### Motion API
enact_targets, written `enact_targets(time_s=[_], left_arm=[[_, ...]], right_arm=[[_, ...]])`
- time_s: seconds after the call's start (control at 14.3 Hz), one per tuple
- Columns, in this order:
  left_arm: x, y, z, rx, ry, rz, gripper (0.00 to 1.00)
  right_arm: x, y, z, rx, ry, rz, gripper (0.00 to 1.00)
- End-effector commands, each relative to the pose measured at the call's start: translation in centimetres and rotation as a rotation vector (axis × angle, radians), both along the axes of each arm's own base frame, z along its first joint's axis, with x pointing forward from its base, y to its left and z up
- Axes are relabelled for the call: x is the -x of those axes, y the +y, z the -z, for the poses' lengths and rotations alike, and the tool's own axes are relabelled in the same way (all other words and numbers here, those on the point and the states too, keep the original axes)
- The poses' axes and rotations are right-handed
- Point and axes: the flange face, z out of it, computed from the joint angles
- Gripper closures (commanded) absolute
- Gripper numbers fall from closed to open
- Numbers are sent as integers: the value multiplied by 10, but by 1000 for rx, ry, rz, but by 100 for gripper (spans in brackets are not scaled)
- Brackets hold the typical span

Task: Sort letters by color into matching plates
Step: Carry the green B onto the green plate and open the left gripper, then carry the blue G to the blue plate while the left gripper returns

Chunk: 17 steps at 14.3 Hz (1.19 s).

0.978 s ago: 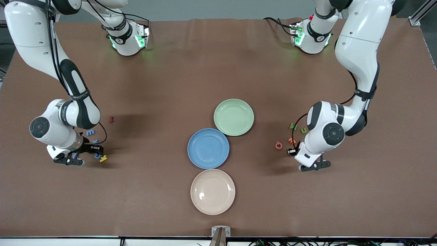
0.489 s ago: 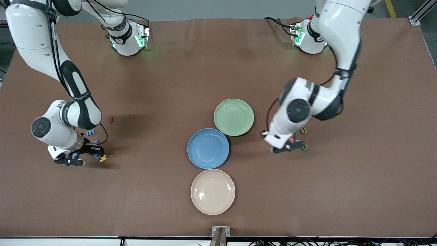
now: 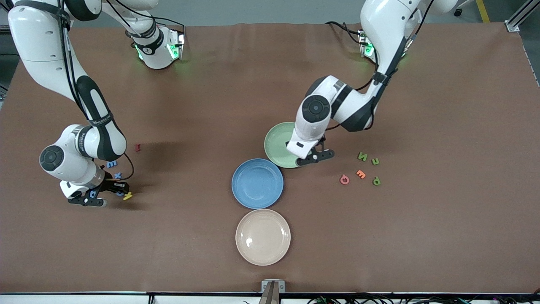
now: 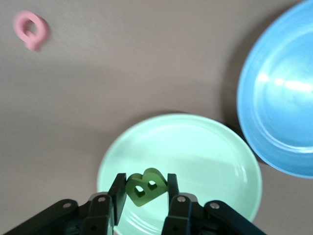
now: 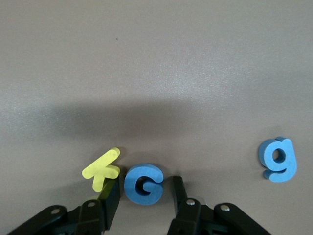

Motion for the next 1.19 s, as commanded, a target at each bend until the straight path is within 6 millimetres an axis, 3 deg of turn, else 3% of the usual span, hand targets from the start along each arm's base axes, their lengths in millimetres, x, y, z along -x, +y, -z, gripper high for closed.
enact_targets(time_s=[0.0, 0.28, 0.56, 0.7, 0.77, 0.98, 1.12], left_arm=[[20, -9, 15, 42, -12, -37, 73], [42, -21, 31, 73, -18, -63, 73], [53, -30, 35, 73, -17, -49, 70], [52, -29, 35, 72, -18, -46, 44], [52, -29, 34, 73, -20, -45, 25], [47, -26, 27, 78, -26, -40, 18], [39, -18, 17, 82, -35, -51, 13]], right_arm=[[-5, 0, 2, -8, -11, 11, 50], [-5, 0, 3, -8, -10, 11, 58], [-5, 1, 3, -8, -10, 10, 84], [-5, 1, 3, -9, -8, 10, 96], [-6, 1, 2, -8, -10, 6, 98], [-11, 3, -10, -11, -6, -2, 99], [-21, 7, -35, -27, 39, -4, 99]])
